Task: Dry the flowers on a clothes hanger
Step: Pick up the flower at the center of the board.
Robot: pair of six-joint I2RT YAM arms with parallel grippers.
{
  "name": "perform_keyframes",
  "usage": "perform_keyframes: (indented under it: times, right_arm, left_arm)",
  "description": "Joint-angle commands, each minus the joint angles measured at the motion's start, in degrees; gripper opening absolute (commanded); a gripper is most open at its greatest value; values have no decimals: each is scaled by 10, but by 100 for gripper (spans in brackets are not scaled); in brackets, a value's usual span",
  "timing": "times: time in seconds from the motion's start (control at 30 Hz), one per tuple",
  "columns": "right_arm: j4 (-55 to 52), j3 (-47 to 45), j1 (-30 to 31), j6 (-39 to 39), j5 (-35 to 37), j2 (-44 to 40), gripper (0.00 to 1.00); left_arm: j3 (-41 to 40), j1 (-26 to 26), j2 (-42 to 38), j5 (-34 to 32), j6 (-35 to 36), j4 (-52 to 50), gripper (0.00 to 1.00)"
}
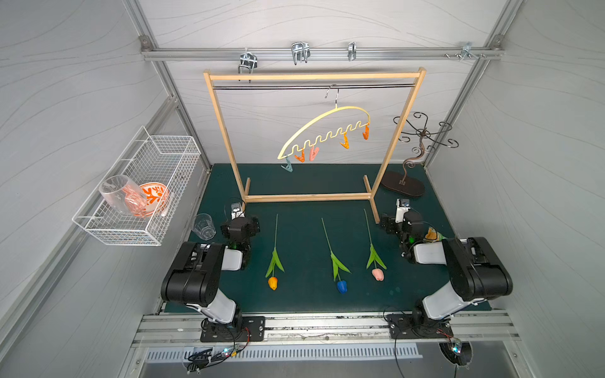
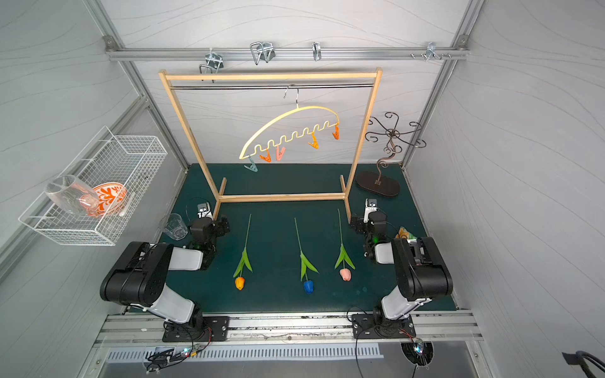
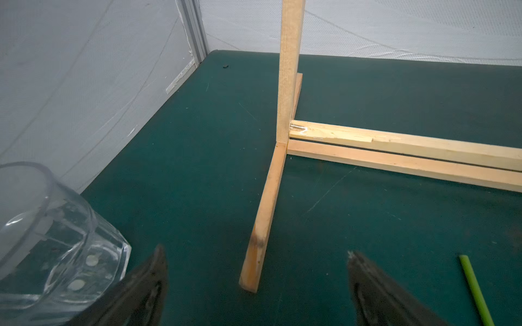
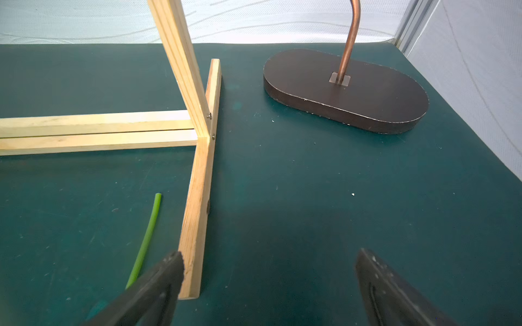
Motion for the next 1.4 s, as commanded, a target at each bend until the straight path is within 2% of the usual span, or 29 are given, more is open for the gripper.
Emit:
perform_keyframes:
  times: [0.0,0.9,1.07,1.1,1.17,1.2,1.23,1.27,1.3,1.37]
  right_arm:
    - [0,8,-2,4,-4,-6,99]
    - [-2,9,-2,4,-5,-6,99]
    - [14,1,10,-16,-7,-15,99]
    - [8,-1,24,-36,-3,-32,99]
    - [-145,40,81,-67,62,-104,99]
    - [-258,82,104,-72,73,-130,99]
    - [-352,127,125,-70,77,-145,99]
    - [-395,149,147,-69,84,-154,99]
    - [-409,151,172,-65,95,-164,99]
    - [-402,136,228,-66,95,-190,99]
  left_arm:
    - [17,2,-7,4,-4,19,100]
    - [18,3,-7,5,-5,18,100]
    - [18,12,-12,30,-4,12,100]
    - [15,12,-14,46,3,20,100]
    - [5,11,-43,82,20,15,100]
    - [3,7,-70,70,21,-3,100]
    - [10,-1,-111,44,7,-66,100]
    - [34,-5,-158,17,-36,-161,100]
    - [55,-5,-194,12,-76,-237,100]
    - [92,-15,-270,62,-120,-360,100]
